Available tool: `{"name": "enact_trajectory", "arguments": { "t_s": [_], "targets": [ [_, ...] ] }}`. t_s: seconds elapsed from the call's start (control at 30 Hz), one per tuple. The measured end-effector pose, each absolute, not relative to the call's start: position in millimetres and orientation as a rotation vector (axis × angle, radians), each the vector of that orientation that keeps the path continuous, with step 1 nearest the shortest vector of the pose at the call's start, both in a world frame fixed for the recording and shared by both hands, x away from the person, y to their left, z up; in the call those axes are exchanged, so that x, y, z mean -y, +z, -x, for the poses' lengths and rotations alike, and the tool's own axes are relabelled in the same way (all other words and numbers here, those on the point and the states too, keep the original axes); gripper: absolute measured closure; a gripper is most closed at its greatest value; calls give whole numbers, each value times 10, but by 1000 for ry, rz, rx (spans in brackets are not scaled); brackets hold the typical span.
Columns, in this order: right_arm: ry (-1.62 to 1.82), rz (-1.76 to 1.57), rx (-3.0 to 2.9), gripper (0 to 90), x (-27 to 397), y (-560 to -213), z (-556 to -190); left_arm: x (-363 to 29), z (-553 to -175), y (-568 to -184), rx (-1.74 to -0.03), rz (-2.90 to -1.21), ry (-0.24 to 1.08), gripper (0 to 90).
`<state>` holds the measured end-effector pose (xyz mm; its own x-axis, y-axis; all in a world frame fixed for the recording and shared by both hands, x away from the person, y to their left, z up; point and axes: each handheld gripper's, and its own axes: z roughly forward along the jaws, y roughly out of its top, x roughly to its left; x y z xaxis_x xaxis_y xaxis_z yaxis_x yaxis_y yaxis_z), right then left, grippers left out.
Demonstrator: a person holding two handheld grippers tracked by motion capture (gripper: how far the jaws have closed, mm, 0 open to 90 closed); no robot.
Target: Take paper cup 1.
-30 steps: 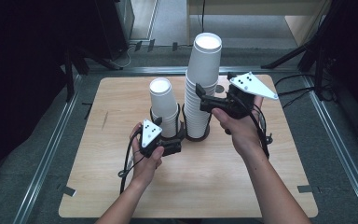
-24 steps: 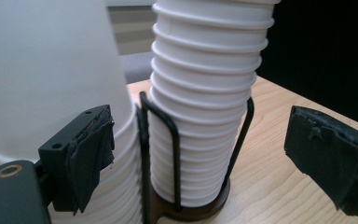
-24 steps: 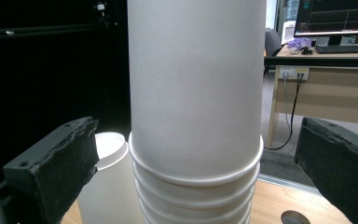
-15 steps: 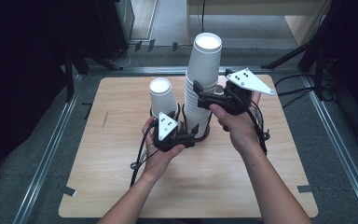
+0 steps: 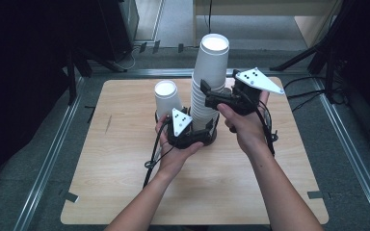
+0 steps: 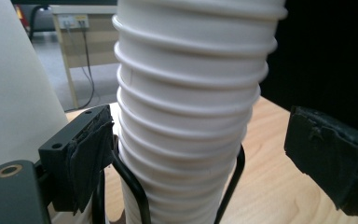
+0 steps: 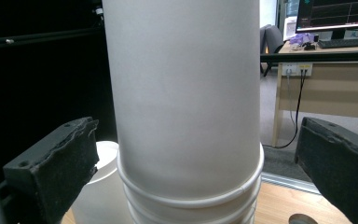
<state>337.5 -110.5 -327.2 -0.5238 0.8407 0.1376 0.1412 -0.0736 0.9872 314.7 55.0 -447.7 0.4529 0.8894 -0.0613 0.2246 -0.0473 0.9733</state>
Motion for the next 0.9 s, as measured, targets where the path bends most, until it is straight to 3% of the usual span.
{"name": "enact_trajectory", "arguments": {
  "t_s": [0.9],
  "targets": [
    [1650, -1085, -1688, 0, 982, -3279, -3595, -295, -3418, -4506, -1073, -1500, 802, 35]
  ]
}}
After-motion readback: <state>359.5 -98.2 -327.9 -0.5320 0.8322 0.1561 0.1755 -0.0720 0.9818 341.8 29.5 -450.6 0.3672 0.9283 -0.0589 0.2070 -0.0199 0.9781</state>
